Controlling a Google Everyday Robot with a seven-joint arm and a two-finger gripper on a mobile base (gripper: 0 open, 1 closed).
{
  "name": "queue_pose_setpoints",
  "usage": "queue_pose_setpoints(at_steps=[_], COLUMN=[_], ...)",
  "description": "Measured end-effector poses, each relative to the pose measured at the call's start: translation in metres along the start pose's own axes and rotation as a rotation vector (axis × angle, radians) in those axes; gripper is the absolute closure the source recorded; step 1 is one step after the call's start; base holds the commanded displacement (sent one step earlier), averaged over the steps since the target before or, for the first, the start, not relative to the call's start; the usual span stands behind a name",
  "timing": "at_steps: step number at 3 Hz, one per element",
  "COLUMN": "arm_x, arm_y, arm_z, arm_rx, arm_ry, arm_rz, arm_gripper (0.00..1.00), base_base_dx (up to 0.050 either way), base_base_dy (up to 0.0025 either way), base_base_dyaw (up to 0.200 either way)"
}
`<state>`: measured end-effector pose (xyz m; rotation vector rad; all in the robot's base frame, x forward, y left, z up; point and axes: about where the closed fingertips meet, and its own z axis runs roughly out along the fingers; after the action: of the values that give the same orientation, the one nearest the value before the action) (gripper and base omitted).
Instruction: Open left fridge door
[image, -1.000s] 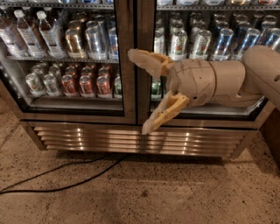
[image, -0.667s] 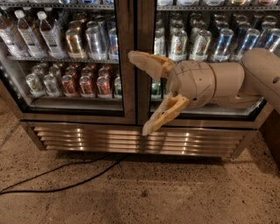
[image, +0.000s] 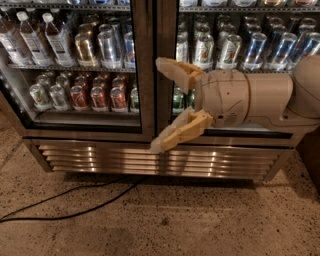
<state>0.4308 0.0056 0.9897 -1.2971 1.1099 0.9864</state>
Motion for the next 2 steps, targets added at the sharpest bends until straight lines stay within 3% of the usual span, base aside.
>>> queue_pose_setpoints(at_steps=[1,2], arm_x=[-0.0022,-0.0023], arm_y=[-0.0242,-0.0243], arm_z=[0.0049,0.0049], arm_rx=[0.16,0.161], arm_ry=[0.04,0.04], arm_rz=[-0.003,-0.002], arm_gripper=[0.0,0.0], base_base_dx=[0.0,0.0], base_base_dy=[0.0,0.0], base_base_dyaw=[0.0,0.0])
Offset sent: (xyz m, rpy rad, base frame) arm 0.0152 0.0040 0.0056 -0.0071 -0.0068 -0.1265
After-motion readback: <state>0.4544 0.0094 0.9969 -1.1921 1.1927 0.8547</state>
